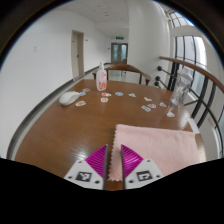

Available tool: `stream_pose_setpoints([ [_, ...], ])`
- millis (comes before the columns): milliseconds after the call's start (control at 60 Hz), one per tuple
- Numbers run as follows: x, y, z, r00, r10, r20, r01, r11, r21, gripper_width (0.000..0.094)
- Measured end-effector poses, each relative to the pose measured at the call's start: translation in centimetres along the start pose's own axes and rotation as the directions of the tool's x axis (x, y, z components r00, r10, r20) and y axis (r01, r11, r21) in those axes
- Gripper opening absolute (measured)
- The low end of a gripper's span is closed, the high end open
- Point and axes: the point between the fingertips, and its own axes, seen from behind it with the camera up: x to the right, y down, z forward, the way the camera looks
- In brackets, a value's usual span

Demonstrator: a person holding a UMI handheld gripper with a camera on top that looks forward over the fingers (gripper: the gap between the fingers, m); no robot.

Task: Fold towel

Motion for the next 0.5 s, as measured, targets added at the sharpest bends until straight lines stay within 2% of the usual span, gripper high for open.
stream_pose_setpoints([
  [50, -0.4, -0.3, 0.3, 0.999, 0.041, 0.026, -0.042, 0.999, 0.01, 0.0032],
  [200, 0.1, -0.4, 0.5, 0.996, 0.079, 0.043, -0.079, 0.997, 0.007, 0.0004],
  [267, 0.8, -0.6, 0.4, 0.997, 0.075, 0.016, -0.075, 0.997, 0.008, 0.0001],
  [500, 8.7, -7.4, -5.5, 0.991, 0.113, -0.076, -0.095, 0.973, 0.208, 0.0001],
])
